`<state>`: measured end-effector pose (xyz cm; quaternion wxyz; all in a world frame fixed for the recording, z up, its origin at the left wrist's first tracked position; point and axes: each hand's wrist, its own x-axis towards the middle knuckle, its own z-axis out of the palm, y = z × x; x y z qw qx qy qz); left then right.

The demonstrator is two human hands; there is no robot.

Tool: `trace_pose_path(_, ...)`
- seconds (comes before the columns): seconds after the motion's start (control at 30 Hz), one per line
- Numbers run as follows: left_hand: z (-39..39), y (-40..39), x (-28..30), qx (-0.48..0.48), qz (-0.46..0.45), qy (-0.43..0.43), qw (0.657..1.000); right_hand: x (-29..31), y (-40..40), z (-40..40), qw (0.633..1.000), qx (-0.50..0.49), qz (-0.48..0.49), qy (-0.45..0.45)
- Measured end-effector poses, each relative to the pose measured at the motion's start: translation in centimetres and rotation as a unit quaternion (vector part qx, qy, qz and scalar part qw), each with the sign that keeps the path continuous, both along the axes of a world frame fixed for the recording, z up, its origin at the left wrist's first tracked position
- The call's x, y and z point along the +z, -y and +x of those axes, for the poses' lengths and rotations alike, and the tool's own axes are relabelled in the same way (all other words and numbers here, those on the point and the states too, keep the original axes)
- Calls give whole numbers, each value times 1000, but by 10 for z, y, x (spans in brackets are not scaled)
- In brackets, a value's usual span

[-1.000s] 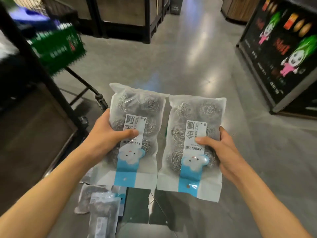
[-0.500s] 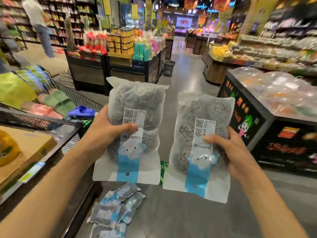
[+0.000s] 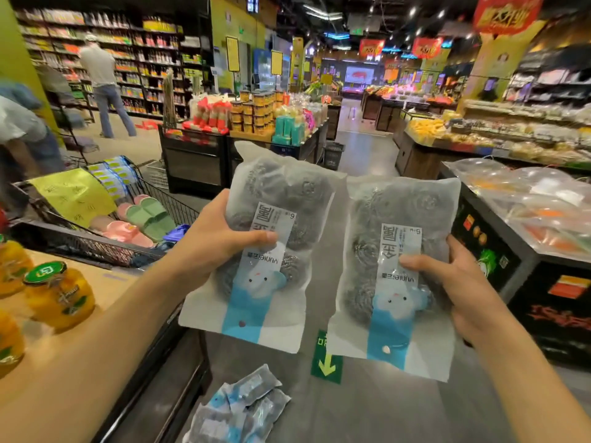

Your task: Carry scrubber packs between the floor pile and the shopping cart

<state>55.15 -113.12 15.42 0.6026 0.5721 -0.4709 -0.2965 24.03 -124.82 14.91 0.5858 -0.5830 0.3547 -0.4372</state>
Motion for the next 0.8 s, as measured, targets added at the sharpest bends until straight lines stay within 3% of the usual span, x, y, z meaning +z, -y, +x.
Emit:
trace_pose_path(0.23, 36, -24, 15, 62, -28, -11, 998, 14, 0, 49, 999, 39, -8, 4)
trace_pose_path(0.47, 30, -98, 9, 200, -41, -47, 978, 16, 1, 107, 985, 174, -11, -17)
trace_pose_path(0.63, -1, -178, -5, 366, -47, -53, 928, 5, -19, 159, 951, 309, -8, -31)
trace_pose_path(0.8, -61, -269, -17, 536, -44, -62, 841, -1, -75, 207, 880, 474, -1, -26)
